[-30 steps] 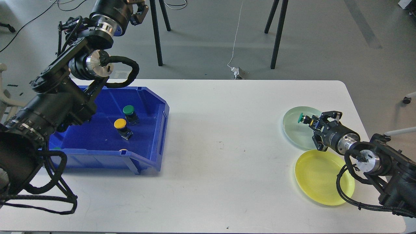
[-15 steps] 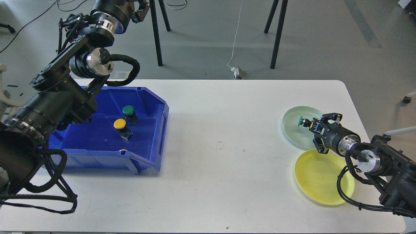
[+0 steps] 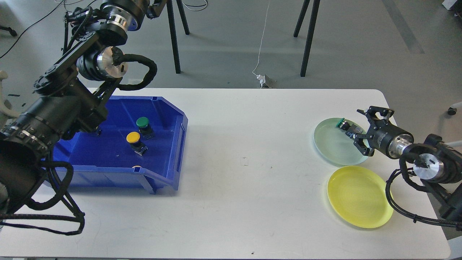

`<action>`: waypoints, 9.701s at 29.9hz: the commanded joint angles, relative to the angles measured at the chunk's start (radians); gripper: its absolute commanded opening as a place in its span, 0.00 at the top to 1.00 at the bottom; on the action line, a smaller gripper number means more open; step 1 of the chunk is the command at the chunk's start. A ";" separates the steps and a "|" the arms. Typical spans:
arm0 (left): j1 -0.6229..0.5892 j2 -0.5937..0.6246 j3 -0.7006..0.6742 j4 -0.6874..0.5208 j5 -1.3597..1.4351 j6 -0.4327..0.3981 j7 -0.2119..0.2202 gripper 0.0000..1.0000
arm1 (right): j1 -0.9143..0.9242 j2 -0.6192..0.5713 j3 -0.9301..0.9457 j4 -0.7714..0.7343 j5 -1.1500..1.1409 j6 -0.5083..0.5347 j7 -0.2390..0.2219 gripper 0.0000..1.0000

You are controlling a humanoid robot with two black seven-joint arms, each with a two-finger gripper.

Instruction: Pass button and place on color plate

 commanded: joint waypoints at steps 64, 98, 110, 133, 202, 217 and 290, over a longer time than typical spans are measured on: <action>0.147 0.396 0.770 -0.119 1.650 -0.125 0.033 0.31 | -0.038 0.104 0.495 0.117 0.149 0.162 0.054 0.06; 0.083 0.556 0.756 -0.321 1.640 -0.126 0.046 0.66 | -0.029 0.102 0.483 0.105 0.143 0.160 0.054 0.06; -0.006 0.843 0.473 -0.656 1.428 -0.154 0.040 0.67 | -0.030 0.090 0.481 0.120 0.135 0.162 0.053 0.05; 0.000 0.120 0.365 -0.396 1.367 0.147 0.078 0.73 | 0.215 0.170 0.058 0.238 0.058 0.050 0.040 0.06; -0.004 -0.008 0.012 0.011 0.084 -0.152 0.083 0.03 | -0.351 -0.375 -0.049 0.569 0.002 0.033 0.048 0.79; -0.012 -0.006 -0.006 0.037 -0.058 -0.171 0.092 0.03 | -0.417 -0.291 -0.144 0.398 -0.068 0.016 0.039 0.79; 0.008 0.001 -0.100 0.076 -0.340 -0.186 0.090 0.01 | 0.461 0.302 0.465 -0.375 0.113 0.272 0.086 0.01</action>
